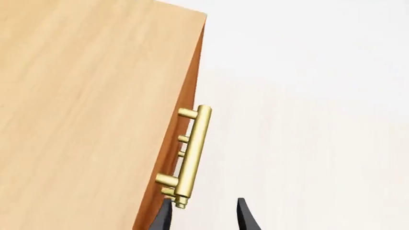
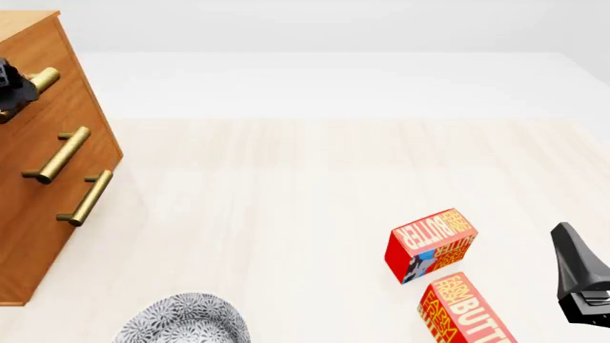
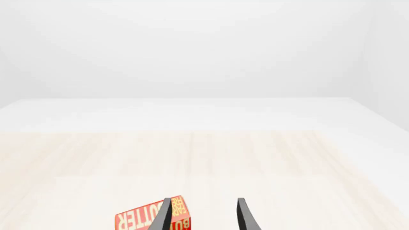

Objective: Put the chocolate pudding in the top drawer of the cabinet and close it.

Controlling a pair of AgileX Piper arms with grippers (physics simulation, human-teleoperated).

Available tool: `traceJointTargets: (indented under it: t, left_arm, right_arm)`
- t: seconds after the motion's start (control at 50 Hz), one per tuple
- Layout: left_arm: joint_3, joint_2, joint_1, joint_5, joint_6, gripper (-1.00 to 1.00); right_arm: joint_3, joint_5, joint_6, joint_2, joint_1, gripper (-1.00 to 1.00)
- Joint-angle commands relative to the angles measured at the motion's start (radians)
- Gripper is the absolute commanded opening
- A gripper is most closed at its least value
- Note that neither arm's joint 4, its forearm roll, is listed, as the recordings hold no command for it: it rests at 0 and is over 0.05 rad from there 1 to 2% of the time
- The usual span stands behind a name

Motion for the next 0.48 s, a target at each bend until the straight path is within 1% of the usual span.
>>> traceJointTargets:
  t: [0.02,0.04,0.06,0.08,0.12,0.14,0.26,0.4,0.46,0.48]
  left_arm:
    - [-0.219,-0.154,0.040,0.074,0.031,1.00]
    - [-0.237,-0.160,0.045,0.086,0.038,1.00]
    - [-0.260,-0.166,0.030,0.110,0.023,1.00]
    - [-0.273,-0.172,0.026,0.120,0.025,1.00]
    - [-0.318,-0.188,0.040,0.140,0.020,1.00]
    - [-0.336,-0.192,0.034,0.156,0.032,1.00]
    - [-0.436,-0.206,0.015,0.234,0.007,1.00]
    - [-0.494,-0.206,0.010,0.263,0.005,1.00]
    - [-0.505,-0.204,0.008,0.261,-0.003,1.00]
    - [-0.507,-0.205,0.006,0.262,0.004,1.00]
  right_arm:
    - [0.000,0.000,0.000,0.000,0.000,1.00]
    - [0.000,0.000,0.000,0.000,0.000,1.00]
    - [0.000,0.000,0.000,0.000,0.000,1.00]
    - [0.000,0.000,0.000,0.000,0.000,1.00]
    - [0.000,0.000,0.000,0.000,0.000,1.00]
    - [0.000,0.000,0.000,0.000,0.000,1.00]
    - [0.000,0.000,0.000,0.000,0.000,1.00]
    - [0.000,0.000,0.000,0.000,0.000,1.00]
    - [0.000,0.000,0.000,0.000,0.000,1.00]
    - [0.000,0.000,0.000,0.000,0.000,1.00]
